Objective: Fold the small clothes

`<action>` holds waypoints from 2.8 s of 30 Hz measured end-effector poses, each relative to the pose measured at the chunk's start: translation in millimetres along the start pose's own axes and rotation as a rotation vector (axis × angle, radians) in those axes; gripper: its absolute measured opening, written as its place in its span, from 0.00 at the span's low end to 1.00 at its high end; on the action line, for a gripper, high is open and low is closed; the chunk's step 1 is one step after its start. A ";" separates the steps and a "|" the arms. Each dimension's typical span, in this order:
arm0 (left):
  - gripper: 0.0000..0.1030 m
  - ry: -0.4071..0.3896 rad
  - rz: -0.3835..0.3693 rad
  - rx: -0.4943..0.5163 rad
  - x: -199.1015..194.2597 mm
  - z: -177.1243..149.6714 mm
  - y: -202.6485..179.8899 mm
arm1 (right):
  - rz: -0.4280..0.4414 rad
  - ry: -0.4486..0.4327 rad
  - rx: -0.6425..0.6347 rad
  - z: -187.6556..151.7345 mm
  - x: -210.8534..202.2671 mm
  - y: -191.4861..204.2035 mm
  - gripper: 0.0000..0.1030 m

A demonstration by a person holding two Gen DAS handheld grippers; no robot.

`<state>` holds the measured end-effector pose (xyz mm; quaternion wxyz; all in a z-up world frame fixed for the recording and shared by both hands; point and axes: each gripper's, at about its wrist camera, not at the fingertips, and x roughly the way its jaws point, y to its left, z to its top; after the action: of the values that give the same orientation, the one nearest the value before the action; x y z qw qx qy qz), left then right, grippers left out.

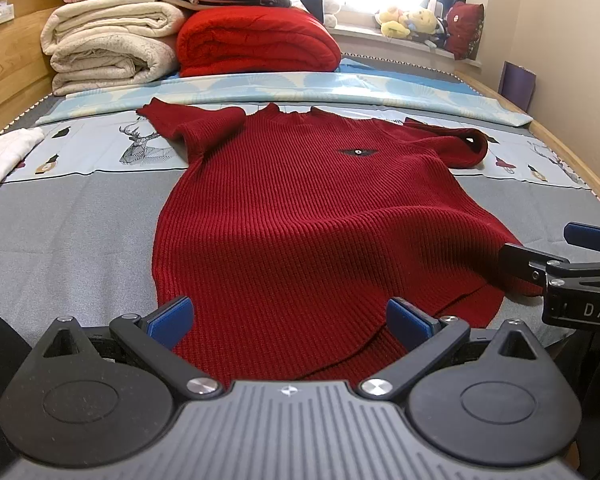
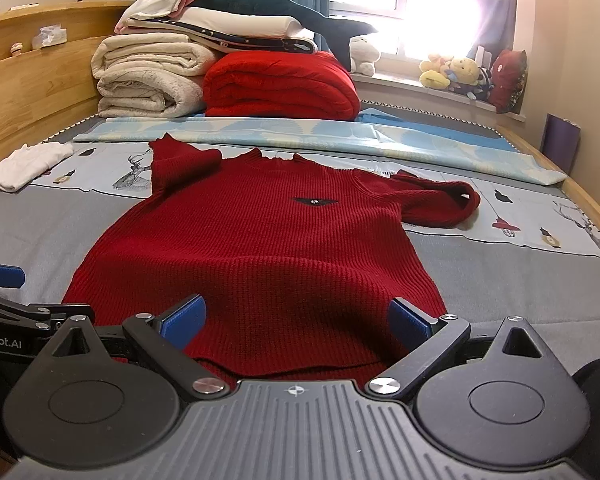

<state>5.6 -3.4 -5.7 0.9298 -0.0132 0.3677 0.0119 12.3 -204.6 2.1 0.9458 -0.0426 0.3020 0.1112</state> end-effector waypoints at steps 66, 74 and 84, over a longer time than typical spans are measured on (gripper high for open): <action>0.31 0.066 -0.003 -0.001 146.0 148.9 136.6 | -0.106 0.004 0.188 99.0 120.3 -202.4 0.46; 0.33 0.171 0.022 -0.025 195.5 159.8 145.2 | -0.083 0.180 0.198 91.5 212.8 -201.3 0.50; 0.41 0.215 0.024 0.000 239.2 171.9 139.0 | 0.015 0.268 0.070 102.8 283.8 -171.2 0.75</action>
<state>293.1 144.2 -46.3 0.8847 -0.0102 0.4656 0.0216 335.5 -303.4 -76.8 0.8971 -0.0219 0.4295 0.1010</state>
